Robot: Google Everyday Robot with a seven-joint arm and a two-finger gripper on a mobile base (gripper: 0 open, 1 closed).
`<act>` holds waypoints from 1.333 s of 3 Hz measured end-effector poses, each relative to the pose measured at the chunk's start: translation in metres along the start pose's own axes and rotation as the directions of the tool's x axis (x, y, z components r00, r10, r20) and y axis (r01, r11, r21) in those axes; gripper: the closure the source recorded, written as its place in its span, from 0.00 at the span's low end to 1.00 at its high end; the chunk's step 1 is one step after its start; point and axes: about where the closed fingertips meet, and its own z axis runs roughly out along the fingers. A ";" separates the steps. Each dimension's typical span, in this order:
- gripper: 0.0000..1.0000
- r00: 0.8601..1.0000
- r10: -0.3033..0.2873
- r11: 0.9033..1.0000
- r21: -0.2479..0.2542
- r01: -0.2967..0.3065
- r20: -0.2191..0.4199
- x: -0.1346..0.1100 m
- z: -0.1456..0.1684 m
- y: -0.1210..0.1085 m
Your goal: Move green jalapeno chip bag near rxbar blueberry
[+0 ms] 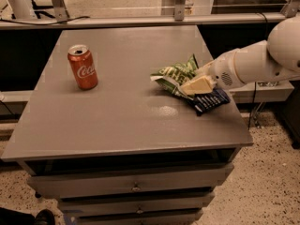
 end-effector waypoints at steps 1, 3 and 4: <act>0.00 1.000 -0.005 1.000 0.000 0.005 0.028 -0.007 0.006 -0.002; 0.00 0.997 0.033 0.990 0.134 -0.042 0.071 0.013 -0.043 -0.023; 0.00 0.989 0.068 0.963 0.249 -0.100 0.133 0.051 -0.097 -0.041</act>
Offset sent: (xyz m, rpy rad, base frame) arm 0.0077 -0.0365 0.0183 0.0109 -0.0718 -0.1026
